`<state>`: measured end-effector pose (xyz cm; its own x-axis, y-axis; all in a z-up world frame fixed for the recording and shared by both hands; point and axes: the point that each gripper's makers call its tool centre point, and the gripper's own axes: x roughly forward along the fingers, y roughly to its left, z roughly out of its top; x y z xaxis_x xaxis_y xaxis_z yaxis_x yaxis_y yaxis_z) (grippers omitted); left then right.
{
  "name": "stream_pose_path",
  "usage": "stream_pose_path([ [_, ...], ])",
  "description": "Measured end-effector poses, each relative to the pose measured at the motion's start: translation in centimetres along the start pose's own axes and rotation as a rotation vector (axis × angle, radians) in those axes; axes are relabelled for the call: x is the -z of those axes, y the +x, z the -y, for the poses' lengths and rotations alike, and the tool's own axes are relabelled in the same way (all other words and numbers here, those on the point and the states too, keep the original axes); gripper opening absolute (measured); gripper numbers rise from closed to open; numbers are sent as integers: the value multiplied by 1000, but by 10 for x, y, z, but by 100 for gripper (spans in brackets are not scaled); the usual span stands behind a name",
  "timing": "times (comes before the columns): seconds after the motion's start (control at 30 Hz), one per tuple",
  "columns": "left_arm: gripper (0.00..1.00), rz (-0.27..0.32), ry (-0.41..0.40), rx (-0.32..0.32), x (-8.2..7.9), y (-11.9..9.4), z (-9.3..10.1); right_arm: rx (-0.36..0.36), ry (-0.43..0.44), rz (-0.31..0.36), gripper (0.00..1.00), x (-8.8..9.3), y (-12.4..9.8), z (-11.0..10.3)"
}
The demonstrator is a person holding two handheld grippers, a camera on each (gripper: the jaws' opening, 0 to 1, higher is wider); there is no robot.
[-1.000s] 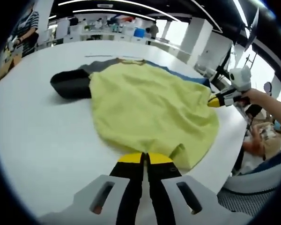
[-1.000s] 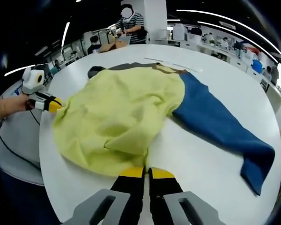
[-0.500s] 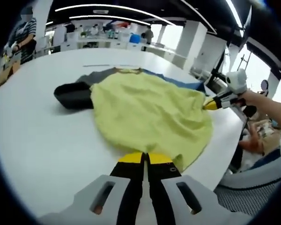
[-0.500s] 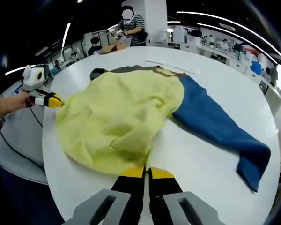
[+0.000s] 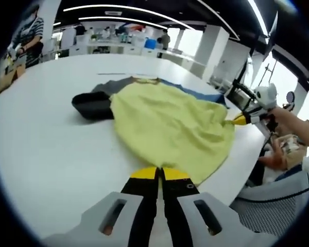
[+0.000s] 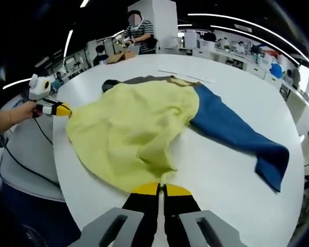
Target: Fold the garment on the visible template until the final outline fits inside the template.
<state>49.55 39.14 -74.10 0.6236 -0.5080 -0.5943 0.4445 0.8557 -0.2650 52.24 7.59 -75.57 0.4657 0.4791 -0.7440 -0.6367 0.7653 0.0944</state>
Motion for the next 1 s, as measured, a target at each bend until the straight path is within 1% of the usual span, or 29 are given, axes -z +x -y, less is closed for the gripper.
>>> stream_pose_path([
  [0.2,0,-18,31,-4,3,-10,-2,-1,48,6,0,6,-12,-16],
  [0.27,0,-20,28,-5,4,-13,-4,-1,62,12,0,9,-17,-23],
  [0.33,0,-21,16,-5,5,-16,-6,-7,118,38,0,8,-21,-29],
  [0.4,0,-28,16,-16,7,-18,-10,-17,155,54,0,8,-24,-33],
  [0.5,0,-34,18,-23,10,-22,-14,-22,168,60,0,12,-29,-38],
  [0.6,0,-42,16,-27,14,-24,-16,-24,166,43,0,18,-31,-43],
  [0.7,0,-57,12,-33,20,-25,-21,-38,173,8,0,30,-33,-51],
  [0.8,0,-73,12,-36,25,-27,-23,-53,179,-6,0,37,-33,-60],
  [0.9,0,-101,23,-48,33,-28,-28,-67,174,-33,0,47,-29,-70],
  [1.0,0,-130,19,-58,42,-29,-33,-61,158,-61,0,56,-26,-73],
])
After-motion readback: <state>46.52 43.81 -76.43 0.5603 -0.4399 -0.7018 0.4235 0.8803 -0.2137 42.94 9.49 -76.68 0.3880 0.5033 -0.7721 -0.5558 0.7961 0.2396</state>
